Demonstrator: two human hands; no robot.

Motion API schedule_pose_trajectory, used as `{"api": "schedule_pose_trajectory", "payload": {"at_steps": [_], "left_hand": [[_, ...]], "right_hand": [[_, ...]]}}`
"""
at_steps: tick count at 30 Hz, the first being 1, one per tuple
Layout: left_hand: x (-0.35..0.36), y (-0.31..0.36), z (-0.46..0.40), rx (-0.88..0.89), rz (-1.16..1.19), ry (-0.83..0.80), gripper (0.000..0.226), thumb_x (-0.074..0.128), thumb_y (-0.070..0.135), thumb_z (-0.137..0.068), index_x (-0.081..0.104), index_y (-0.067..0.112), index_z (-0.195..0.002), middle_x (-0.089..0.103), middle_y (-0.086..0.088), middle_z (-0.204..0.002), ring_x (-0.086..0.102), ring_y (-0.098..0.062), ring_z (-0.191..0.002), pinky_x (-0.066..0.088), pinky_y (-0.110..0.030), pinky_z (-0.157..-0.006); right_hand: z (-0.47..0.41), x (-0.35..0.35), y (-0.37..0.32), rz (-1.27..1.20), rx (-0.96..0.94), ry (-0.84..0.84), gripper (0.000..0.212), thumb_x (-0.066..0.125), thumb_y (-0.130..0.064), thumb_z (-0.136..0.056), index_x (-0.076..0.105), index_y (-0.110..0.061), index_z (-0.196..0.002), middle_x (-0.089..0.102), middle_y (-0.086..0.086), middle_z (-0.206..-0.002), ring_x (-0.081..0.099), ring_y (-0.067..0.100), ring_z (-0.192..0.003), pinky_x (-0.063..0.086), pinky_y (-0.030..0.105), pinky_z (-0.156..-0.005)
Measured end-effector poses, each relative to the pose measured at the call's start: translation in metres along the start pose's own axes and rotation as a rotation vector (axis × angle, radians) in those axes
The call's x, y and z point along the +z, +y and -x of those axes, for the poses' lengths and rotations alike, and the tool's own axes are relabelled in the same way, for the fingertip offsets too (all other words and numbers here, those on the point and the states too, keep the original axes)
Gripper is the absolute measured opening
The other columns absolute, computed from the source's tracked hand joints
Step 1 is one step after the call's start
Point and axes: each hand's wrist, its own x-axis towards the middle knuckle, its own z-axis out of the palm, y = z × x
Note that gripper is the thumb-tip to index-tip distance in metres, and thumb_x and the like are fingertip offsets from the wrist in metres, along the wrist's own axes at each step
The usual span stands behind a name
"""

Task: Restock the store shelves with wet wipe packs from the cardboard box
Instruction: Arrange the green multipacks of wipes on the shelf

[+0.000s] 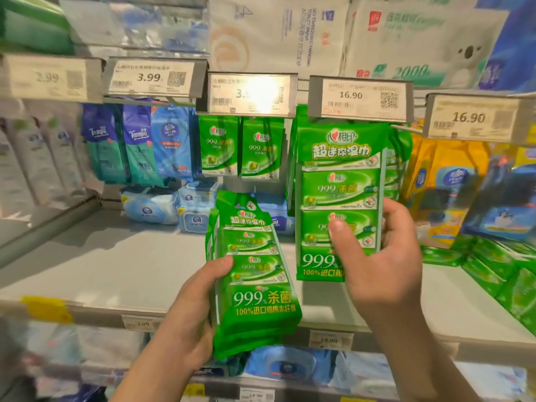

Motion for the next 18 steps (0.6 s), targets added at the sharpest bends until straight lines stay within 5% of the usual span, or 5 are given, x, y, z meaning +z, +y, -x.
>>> {"api": "schedule_pose_trajectory", "payload": {"at_steps": [8, 12, 16, 18], "left_hand": [[0.001, -0.001, 0.004, 0.020, 0.003, 0.033, 0.054, 0.077, 0.024, -0.069, 0.072, 0.004, -0.119, 0.070, -0.028, -0.118, 0.069, -0.048, -0.105, 0.061, -0.059, -0.080], [0.000, -0.002, 0.004, 0.029, -0.003, 0.020, 0.059, 0.080, 0.024, -0.061, 0.074, 0.003, -0.116, 0.071, -0.029, -0.116, 0.071, -0.046, -0.100, 0.062, -0.058, -0.077], [-0.004, -0.003, 0.003, 0.024, 0.013, -0.020, 0.082, 0.099, 0.033, -0.032, 0.078, 0.006, -0.107, 0.071, -0.028, -0.116, 0.072, -0.046, -0.099, 0.062, -0.055, -0.074], [-0.007, -0.005, 0.002, 0.031, -0.002, -0.020, 0.071, 0.093, 0.031, -0.041, 0.079, 0.006, -0.107, 0.072, -0.028, -0.116, 0.073, -0.045, -0.098, 0.062, -0.055, -0.075]], "right_hand": [[-0.004, 0.005, 0.022, 0.058, 0.109, 0.059, 0.066, 0.074, -0.054, -0.069, 0.058, -0.021, -0.124, 0.075, -0.011, -0.099, 0.073, 0.005, -0.087, 0.063, 0.039, -0.078], [-0.008, 0.004, 0.035, 0.115, 0.170, 0.065, 0.048, 0.079, -0.044, -0.081, 0.059, -0.027, -0.120, 0.074, -0.011, -0.100, 0.071, 0.004, -0.088, 0.061, 0.048, -0.084], [-0.001, 0.002, 0.035, 0.096, 0.150, 0.037, 0.058, 0.078, -0.051, -0.073, 0.058, -0.026, -0.122, 0.074, -0.008, -0.104, 0.073, 0.012, -0.093, 0.061, 0.049, -0.083], [0.006, 0.000, 0.033, 0.078, 0.100, 0.015, 0.058, 0.084, -0.044, -0.078, 0.058, -0.022, -0.125, 0.074, -0.007, -0.105, 0.074, 0.014, -0.093, 0.062, 0.045, -0.080]]}}
